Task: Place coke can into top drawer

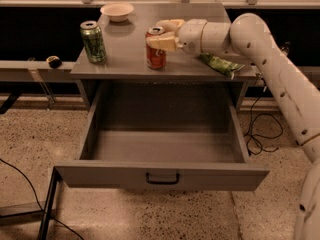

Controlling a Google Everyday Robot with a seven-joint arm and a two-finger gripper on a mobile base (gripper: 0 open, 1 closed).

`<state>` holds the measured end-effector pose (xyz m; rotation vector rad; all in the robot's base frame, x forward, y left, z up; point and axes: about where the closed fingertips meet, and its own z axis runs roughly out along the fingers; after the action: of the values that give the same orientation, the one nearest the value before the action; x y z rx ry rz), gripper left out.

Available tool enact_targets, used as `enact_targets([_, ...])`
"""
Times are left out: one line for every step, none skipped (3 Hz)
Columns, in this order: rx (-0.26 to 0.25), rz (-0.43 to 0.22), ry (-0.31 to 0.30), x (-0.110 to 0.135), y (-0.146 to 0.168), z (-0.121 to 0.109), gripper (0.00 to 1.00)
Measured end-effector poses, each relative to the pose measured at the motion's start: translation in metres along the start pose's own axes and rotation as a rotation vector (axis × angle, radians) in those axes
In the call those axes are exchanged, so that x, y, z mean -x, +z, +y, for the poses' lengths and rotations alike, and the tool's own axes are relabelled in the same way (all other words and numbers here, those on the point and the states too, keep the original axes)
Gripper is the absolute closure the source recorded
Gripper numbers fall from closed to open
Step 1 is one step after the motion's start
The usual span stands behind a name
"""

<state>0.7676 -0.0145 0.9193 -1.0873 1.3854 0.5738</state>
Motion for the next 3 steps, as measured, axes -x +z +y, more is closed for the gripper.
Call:
enact_targets([0.012,-0.012,0.009,0.001,0.001,0.000,1.00])
enact_targets([0.012,-0.012,0.009,0.004,0.000,-0.001,1.00])
enact_targets([0.113,-0.045,0.009,0.022,-0.024,0.040,1.00])
